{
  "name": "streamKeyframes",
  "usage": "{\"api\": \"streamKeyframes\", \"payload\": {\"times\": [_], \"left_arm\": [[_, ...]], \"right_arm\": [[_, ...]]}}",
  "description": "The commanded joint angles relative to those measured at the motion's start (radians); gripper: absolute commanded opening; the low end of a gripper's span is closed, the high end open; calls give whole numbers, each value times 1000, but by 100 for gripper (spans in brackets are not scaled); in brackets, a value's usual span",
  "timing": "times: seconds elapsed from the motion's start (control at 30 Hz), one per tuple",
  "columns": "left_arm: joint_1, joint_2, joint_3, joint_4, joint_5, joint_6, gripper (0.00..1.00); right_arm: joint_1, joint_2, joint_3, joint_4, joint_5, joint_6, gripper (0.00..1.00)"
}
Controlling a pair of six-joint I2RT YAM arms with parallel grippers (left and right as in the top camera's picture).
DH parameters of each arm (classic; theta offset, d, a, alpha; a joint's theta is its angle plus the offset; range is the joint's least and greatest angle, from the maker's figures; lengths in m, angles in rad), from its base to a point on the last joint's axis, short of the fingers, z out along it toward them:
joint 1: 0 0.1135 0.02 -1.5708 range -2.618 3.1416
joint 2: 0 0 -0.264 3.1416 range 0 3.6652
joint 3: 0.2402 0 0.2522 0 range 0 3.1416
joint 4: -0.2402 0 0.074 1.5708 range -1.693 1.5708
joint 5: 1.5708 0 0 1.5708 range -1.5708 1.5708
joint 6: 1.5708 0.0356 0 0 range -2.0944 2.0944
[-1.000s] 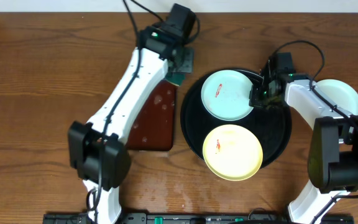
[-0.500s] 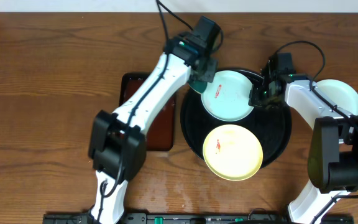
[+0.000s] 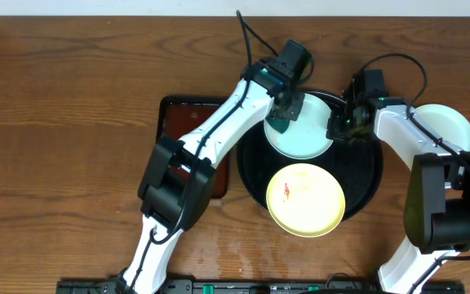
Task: Clean dirty plates on tray and stack at the side
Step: 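Move the sponge with the left gripper onto the held pale green plate, then scrub the pale green plate with the sponge in the left gripper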
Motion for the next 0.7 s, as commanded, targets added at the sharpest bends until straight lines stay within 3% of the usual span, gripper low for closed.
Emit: {"api": "streamKeyframes", "payload": {"times": [0.0, 0.33, 0.5, 0.67], "left_arm": [[-6, 37, 0, 23, 12, 0, 8], [-8, 112, -1, 105, 10, -18, 8], [-8, 138, -2, 111, -98, -59, 8], [-8, 170, -3, 114, -104, -59, 8]], "right_arm": [[3, -5, -13, -6, 5, 5, 1], [3, -5, -13, -8, 5, 5, 1], [3, -5, -13, -13, 6, 2, 1], [3, -5, -13, -17, 6, -6, 0]]}}
